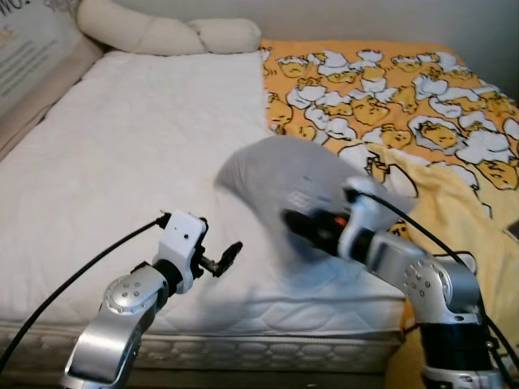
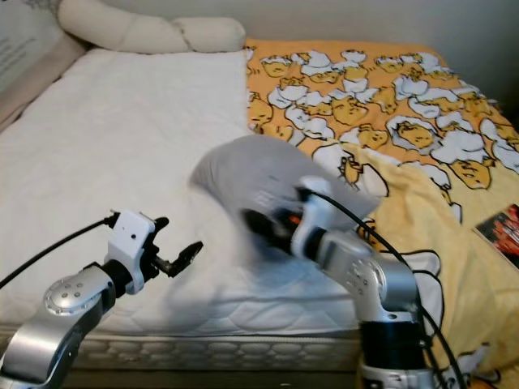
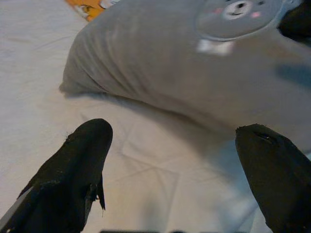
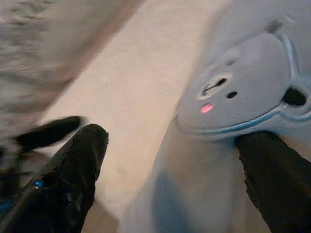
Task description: Clean up the room
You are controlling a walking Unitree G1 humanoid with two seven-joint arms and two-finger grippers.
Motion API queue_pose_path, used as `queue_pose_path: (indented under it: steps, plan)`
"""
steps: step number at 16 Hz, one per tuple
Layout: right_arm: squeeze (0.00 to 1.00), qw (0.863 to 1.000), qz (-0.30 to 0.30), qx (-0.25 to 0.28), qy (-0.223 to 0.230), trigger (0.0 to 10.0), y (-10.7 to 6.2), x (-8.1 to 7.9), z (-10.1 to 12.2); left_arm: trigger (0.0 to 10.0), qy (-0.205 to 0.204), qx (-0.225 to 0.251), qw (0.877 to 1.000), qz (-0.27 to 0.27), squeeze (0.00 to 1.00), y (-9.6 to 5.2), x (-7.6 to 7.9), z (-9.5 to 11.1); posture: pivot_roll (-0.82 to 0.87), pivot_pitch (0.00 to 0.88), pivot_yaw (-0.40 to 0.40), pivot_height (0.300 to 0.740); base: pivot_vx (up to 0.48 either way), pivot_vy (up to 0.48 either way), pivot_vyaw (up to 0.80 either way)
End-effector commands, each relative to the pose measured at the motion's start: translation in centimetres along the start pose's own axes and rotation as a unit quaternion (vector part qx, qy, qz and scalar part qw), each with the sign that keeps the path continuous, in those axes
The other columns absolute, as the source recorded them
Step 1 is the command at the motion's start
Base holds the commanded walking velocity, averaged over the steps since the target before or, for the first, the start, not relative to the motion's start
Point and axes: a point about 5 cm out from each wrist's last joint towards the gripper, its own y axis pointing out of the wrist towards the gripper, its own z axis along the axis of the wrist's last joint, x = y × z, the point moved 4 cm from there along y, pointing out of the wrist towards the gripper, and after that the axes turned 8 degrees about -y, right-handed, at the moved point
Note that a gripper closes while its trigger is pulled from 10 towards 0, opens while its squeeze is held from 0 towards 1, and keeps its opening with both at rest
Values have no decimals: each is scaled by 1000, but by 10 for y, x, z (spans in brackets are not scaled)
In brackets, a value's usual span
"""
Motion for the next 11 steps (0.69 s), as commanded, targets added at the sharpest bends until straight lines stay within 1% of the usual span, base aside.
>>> queue_pose_path:
  steps: [1, 2, 3, 4, 5, 6, 8, 9, 10, 11]
  plan:
    - [0, 1000, 12, 7, -9, 10000, -2, -10, 12, 10000, 4, 8, 1000, 2, 0, -2, -4, 7, -96, 0, -1, 740, 0, 0, 0]
    - [0, 999, 35, 12, -13, 10000, -3, -25, 19, 10000, 6, 6, 1000, 1, 0, -2, -6, 8, -99, 2, 3, 740, 0, 0, 0]
    - [0, 997, 69, 17, -25, 10000, -7, -45, 28, 10000, 12, 5, 1000, 1, 0, -2, -10, 9, -99, 3, 3, 740, 0, 0, 0]
    - [0, 995, 87, 22, -40, 10000, -10, -57, 35, 10000, 15, 4, 1000, 2, 0, -1, -14, 11, -100, 8, 8, 740, 0, 0, 0]
    - [0, 994, 90, 36, -47, 10000, -13, -61, 46, 10000, 19, 4, 1000, 6, 0, -1, -19, 12, -102, 10, 10, 740, 0, 0, 0]
    - [0, 994, 84, 53, -48, 10000, -15, -61, 58, 10000, 23, 2, 1000, 9, 0, 0, -23, 13, -106, 13, 13, 740, 0, 0, 0]
    - [0, 992, 85, 78, -46, 10000, -19, -66, 75, 10000, 29, -1, 1000, 11, 0, 4, -28, 15, -114, 15, 19, 740, 0, 0, 0]
    - [0, 990, 80, 102, -47, 10000, -24, -66, 86, 10000, 31, 1, 999, 15, 0, 10, -31, 18, -120, 14, 20, 740, 0, 0, 0]
    - [0, 991, 40, 115, -57, 10000, -26, -49, 90, 10000, 22, 4, 1000, 20, 0, 17, -32, 20, -120, 15, 18, 740, 0, 0, 0]
    - [0, 991, -20, 110, -79, 10000, -29, -26, 89, 10000, 8, 12, 1000, 21, 0, 27, -31, 22, -117, 14, 16, 740, 0, 0, 0]
